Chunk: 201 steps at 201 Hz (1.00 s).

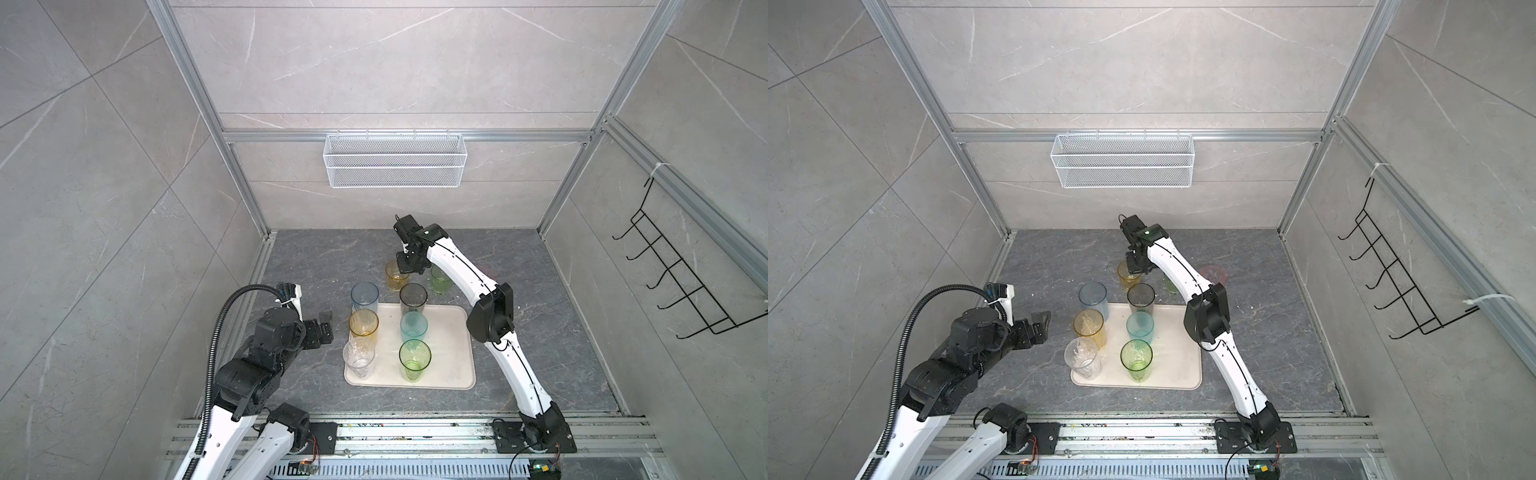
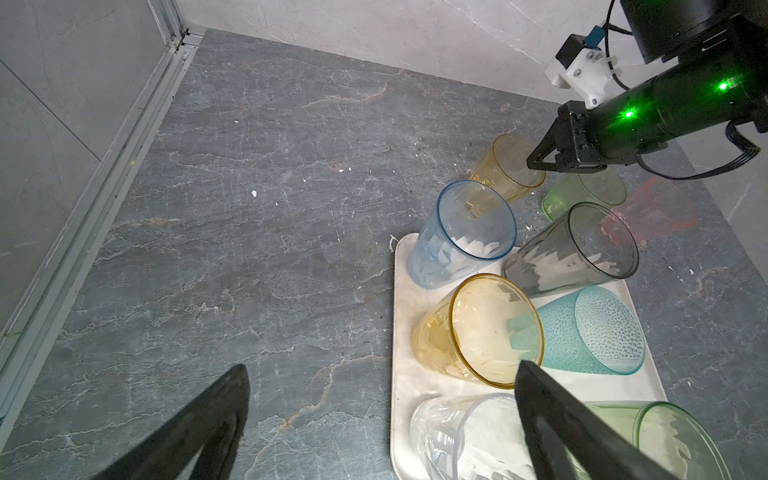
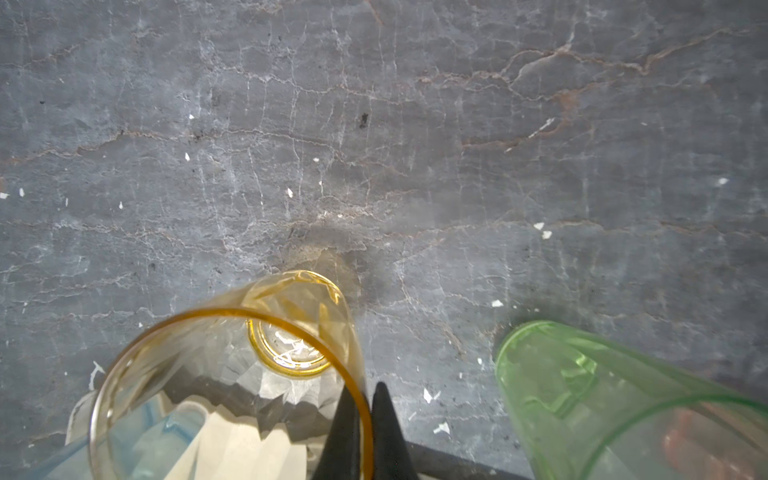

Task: Place the glasses into the tray
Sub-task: 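Lift the amber cup with the right gripper while the left arm rises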

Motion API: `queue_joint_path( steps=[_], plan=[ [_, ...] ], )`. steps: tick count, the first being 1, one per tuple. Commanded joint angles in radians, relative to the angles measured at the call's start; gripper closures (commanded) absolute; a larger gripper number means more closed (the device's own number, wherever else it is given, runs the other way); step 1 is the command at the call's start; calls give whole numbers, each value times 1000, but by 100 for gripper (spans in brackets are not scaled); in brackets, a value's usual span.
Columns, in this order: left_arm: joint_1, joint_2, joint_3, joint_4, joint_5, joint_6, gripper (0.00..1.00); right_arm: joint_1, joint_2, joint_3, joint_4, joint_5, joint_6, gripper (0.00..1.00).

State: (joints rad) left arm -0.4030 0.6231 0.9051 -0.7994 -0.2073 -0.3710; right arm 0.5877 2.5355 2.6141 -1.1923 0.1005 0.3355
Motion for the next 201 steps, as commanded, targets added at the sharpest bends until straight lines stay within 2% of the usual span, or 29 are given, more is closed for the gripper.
queue_joint_path(
  steps=[1,44,109,167,201],
  plan=[
    [4,1,1,19,-18,-16,0,-3,-110,19,-42,30,-24,100],
    [4,15,8,14,-24,-16,0,-3,-207,-9,-62,52,-37,100],
    [4,29,9,20,-25,-22,0,-3,-407,-175,-70,89,-62,100],
    [4,38,-45,169,-50,-98,0,-9,-636,-426,-13,121,-72,100],
    [4,90,-49,192,-85,-113,0,-27,-754,-565,6,139,-69,100]
  ],
)
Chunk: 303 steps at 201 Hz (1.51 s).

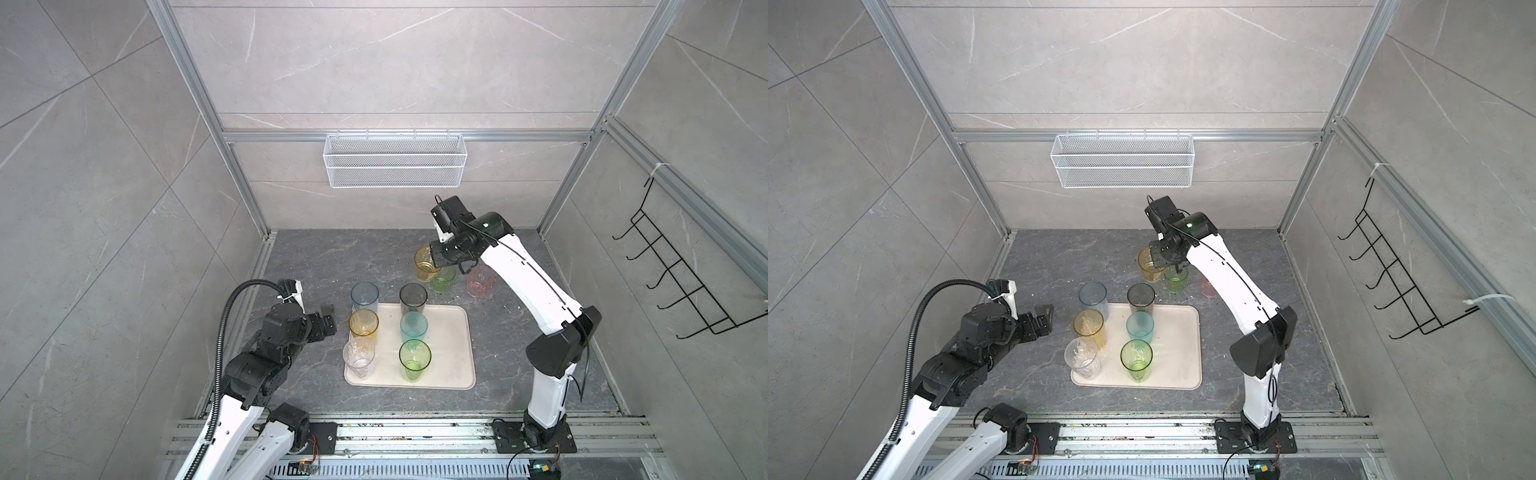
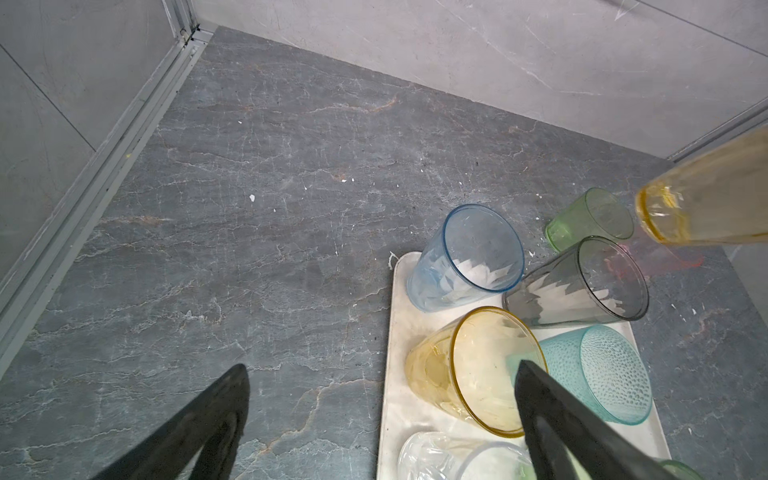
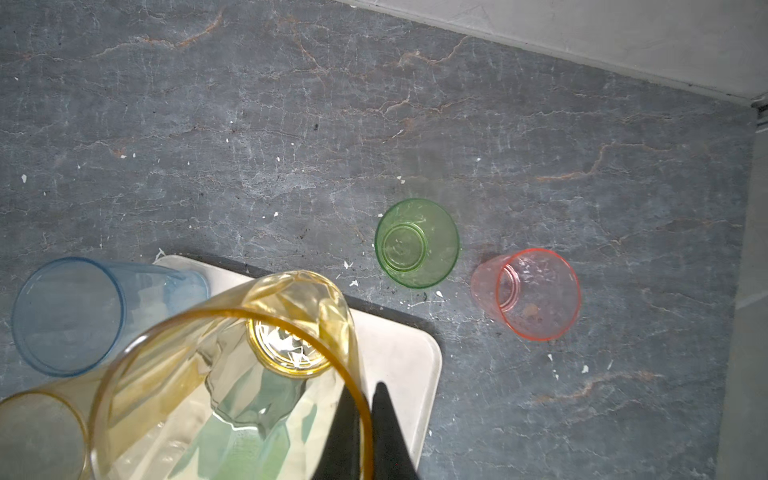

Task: Place the glasses into the tray
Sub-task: 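Lift the amber cup with the right gripper while the left arm rises, then carry the amber cup toward the tray's far edge with the right gripper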

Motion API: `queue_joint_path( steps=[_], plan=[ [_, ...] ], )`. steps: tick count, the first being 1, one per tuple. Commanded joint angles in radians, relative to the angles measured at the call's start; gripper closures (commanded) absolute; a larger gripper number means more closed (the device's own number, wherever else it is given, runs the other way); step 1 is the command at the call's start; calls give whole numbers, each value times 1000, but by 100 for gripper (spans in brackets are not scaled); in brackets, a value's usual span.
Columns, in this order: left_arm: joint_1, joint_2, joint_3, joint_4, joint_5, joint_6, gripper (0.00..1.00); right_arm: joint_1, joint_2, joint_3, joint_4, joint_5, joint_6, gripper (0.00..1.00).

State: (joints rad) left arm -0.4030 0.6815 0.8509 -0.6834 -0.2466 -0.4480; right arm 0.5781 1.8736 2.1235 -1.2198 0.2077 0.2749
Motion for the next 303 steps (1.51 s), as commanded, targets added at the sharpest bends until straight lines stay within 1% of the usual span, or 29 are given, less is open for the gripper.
queue_joint_path(
  steps=[1,41,69,84,102,105,110,134,179,218,303],
  plan=[
    [4,34,6,76,-48,-37,0,-19,-95,-79,34,31,-8,100],
    [4,83,14,98,-113,-23,0,-45,-220,-240,74,24,1,100],
    [4,89,-13,184,-152,-18,0,-67,-294,-368,110,18,19,100],
    [5,99,-18,207,-178,-11,0,-75,-329,-441,148,-5,31,100],
    [4,118,-13,207,-221,-3,0,-80,-357,-515,183,-25,39,100],
    [4,120,-12,207,-248,-1,0,-80,-359,-527,187,-25,42,100],
    [6,125,-12,205,-263,2,0,-80,-364,-547,194,-26,44,100],
    [5,123,-24,211,-303,-2,0,-84,-385,-640,242,-38,62,100],
    [6,85,-74,268,-292,0,0,-85,-404,-783,334,-41,84,100],
    [6,82,-75,263,-286,0,0,-89,-396,-866,416,-38,98,100],
    [6,74,-65,244,-286,12,0,-116,-323,-945,512,-47,115,100]
  ],
)
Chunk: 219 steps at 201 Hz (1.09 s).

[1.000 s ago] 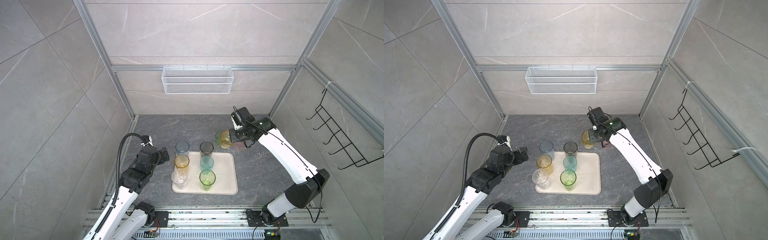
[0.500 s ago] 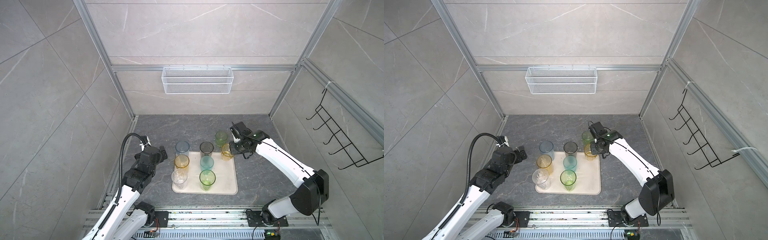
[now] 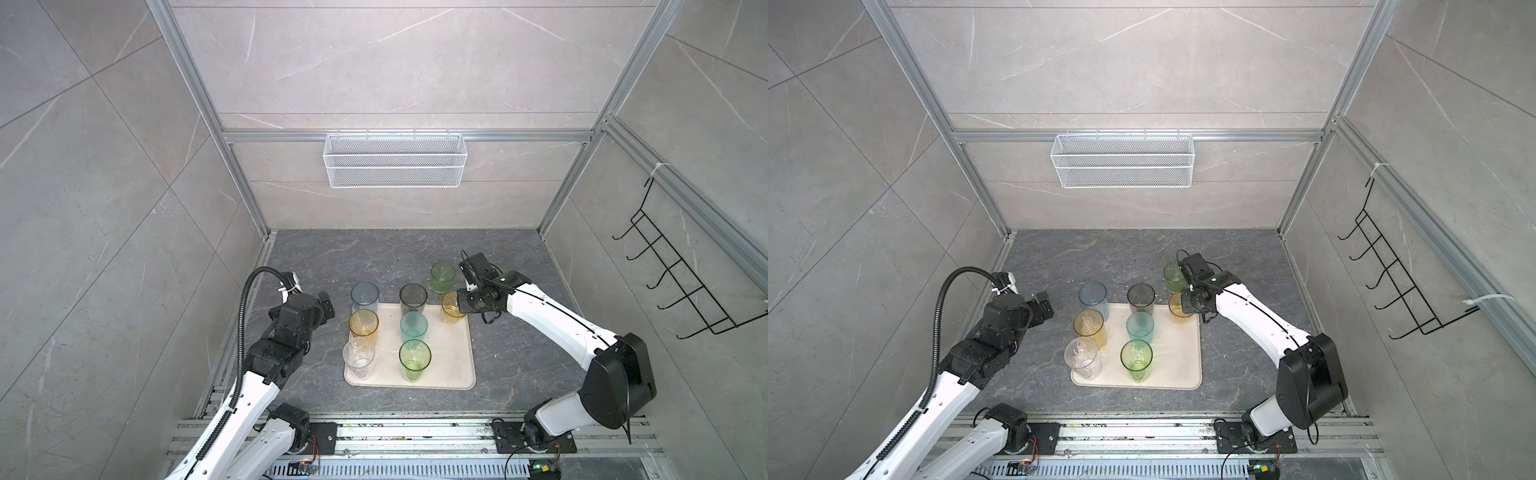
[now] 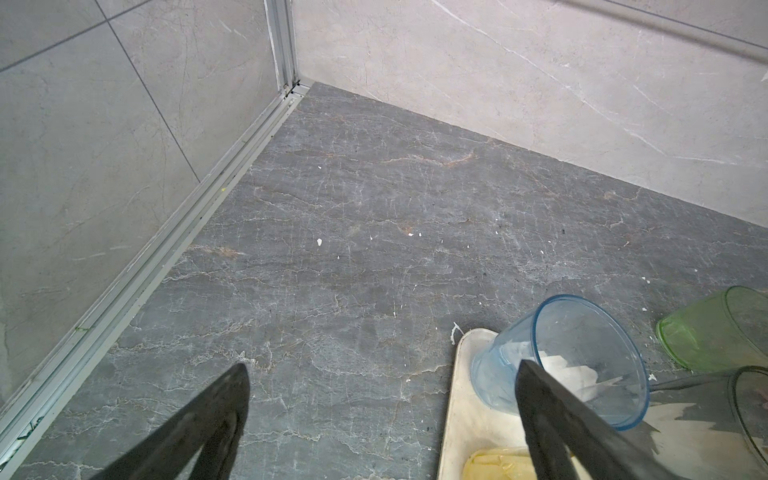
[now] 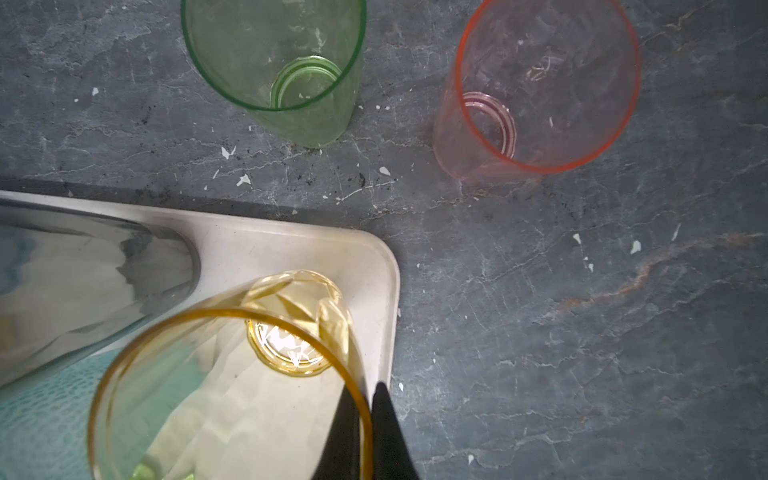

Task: Place the glasses into the tray
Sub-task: 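Carry the amber cup toward the tray's far edge with the right gripper, then lower the amber cup onto the tray's far edge and open the right gripper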

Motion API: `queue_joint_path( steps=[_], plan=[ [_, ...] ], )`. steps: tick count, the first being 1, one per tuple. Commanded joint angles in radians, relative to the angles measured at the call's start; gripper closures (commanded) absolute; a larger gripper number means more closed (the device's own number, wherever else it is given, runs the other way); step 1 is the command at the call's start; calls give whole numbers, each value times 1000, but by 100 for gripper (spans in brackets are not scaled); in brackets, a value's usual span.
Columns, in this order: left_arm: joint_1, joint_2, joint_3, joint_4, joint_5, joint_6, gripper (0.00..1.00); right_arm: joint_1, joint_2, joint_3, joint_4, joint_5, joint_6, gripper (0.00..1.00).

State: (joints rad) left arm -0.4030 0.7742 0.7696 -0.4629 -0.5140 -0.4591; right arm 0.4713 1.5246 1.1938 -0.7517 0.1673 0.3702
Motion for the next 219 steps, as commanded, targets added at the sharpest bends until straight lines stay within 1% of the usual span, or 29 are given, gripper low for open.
queue_joint_path(
  steps=[1,101,150,200,219],
  plan=[
    [6,-19,16,23,-18,22,0,-10,28,-15,44,-7,19,100],
    [6,-32,14,18,-15,5,0,-28,91,-41,95,-25,39,100],
    [6,-46,12,15,-18,1,0,-29,116,-39,95,-15,38,100],
    [5,-42,11,17,-12,-3,0,-29,126,-33,92,-19,41,93],
    [6,-42,10,17,-9,-4,0,-29,125,-30,86,-17,42,88]
  ],
)
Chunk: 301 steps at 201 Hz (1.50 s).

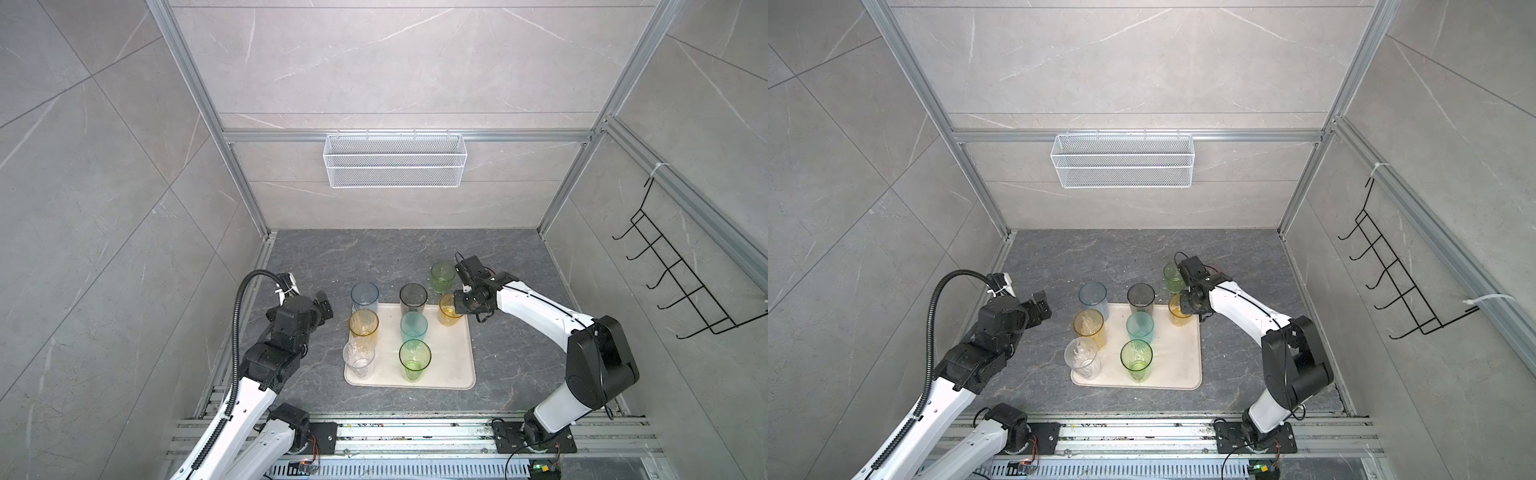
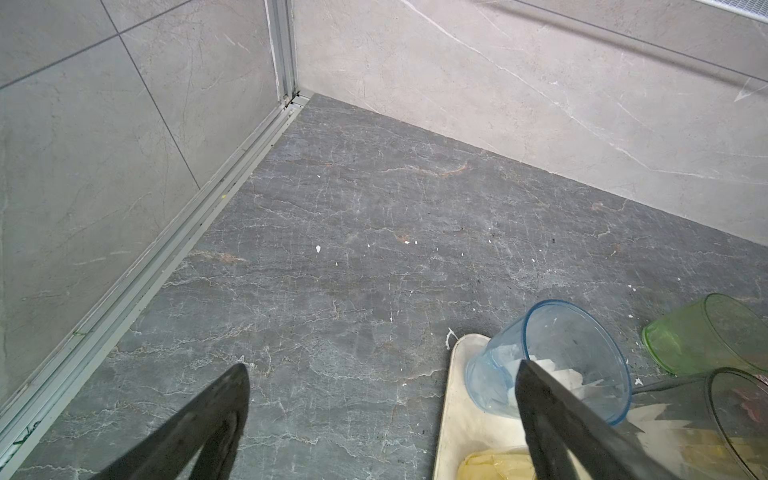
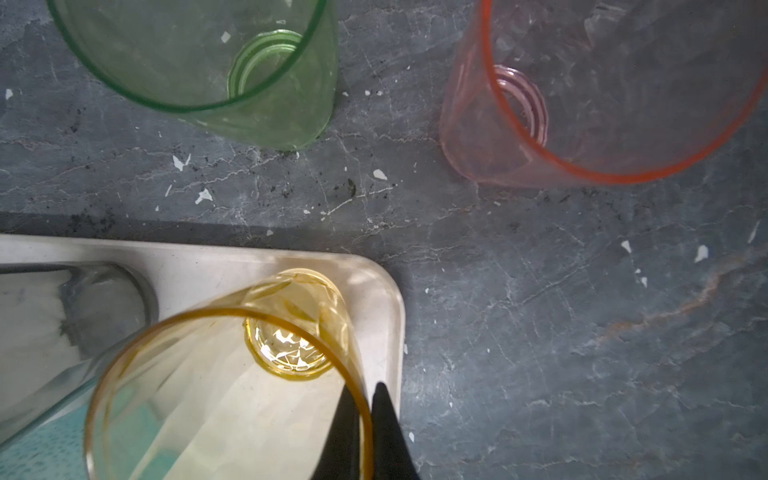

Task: Place the glasses into the tray
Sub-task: 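Lower the amber cup onto the tray's far edge and open the right gripper, then move the right gripper over to the small green cup beyond the tray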

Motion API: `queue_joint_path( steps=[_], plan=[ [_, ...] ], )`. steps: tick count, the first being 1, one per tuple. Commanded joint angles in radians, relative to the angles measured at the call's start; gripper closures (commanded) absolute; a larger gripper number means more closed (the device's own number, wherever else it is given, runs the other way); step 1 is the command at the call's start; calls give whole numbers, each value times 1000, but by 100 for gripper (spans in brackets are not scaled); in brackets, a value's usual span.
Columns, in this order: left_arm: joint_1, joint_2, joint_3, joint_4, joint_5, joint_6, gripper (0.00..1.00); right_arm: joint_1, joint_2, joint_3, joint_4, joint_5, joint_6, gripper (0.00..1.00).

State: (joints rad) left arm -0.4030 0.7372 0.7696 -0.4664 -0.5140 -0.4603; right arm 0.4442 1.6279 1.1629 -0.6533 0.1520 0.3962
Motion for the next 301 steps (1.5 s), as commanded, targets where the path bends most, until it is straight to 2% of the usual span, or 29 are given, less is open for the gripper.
queue_joint_path(
  steps=[1,108,201,301],
  plan=[
    [6,-5,10,20,-9,-4,0,-2,21,0,-12,-3,16,88],
    [6,-19,5,12,-1,-8,0,-2,-77,61,-82,-8,3,65],
    [6,-32,3,0,2,-16,0,-3,-125,158,-117,-9,-10,59],
    [6,-45,2,-15,6,-26,0,-26,38,332,-77,-3,-32,57]
  ],
)
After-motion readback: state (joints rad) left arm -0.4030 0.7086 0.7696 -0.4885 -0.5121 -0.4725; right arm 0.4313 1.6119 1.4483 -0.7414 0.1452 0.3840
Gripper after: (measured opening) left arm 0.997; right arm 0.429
